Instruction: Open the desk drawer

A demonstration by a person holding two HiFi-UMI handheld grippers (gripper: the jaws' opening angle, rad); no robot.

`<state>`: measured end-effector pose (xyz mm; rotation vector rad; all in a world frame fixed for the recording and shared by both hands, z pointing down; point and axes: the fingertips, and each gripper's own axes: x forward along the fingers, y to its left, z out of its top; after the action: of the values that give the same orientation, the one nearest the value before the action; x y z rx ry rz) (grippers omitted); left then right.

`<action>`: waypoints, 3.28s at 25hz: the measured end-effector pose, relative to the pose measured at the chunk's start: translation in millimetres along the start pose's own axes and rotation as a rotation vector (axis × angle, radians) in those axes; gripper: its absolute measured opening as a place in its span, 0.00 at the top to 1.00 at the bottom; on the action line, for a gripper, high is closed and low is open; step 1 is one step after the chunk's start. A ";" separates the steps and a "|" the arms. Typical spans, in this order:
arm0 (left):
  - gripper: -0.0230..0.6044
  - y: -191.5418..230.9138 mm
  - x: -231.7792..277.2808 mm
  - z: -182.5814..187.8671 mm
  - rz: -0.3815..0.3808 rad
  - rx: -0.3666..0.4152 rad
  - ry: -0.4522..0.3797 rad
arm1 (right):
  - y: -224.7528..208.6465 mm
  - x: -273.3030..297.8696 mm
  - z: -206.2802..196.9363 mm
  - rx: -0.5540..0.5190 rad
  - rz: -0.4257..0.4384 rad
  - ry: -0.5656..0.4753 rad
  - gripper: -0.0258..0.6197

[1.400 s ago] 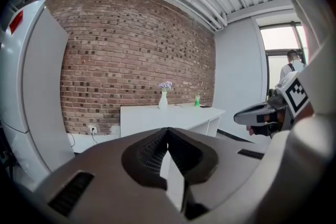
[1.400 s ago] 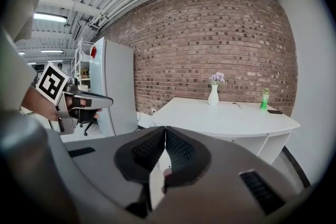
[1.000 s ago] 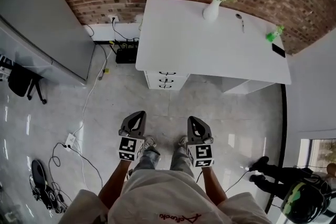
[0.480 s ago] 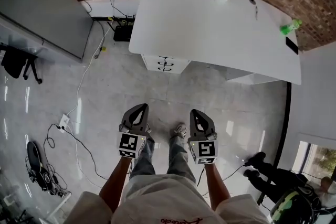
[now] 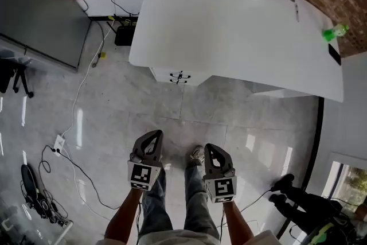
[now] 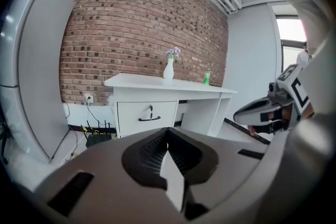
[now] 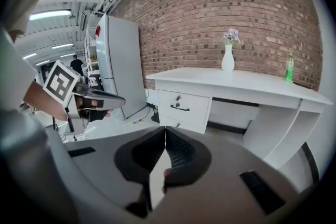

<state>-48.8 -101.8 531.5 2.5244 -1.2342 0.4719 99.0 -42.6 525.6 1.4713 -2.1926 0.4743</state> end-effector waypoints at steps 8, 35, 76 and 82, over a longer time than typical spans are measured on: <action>0.94 22.7 69.3 -37.7 0.008 0.011 -0.053 | -4.4 -3.3 -75.6 0.038 -0.017 0.126 0.93; 0.94 59.2 144.1 -109.8 -0.085 -0.829 -0.340 | -18.4 4.3 -173.2 0.110 -0.026 0.104 0.93; 0.91 120.4 268.8 -32.5 -0.206 -1.443 -0.744 | -65.1 11.1 -149.8 0.141 0.005 0.130 0.93; 0.91 120.0 268.3 -32.0 -0.228 -1.448 -0.765 | -61.2 13.9 -148.0 0.151 0.009 0.109 0.93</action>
<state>5.5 -348.7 684.7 1.4276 -0.8499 -1.1395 177.7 0.5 659.0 1.4751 -2.1190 0.7199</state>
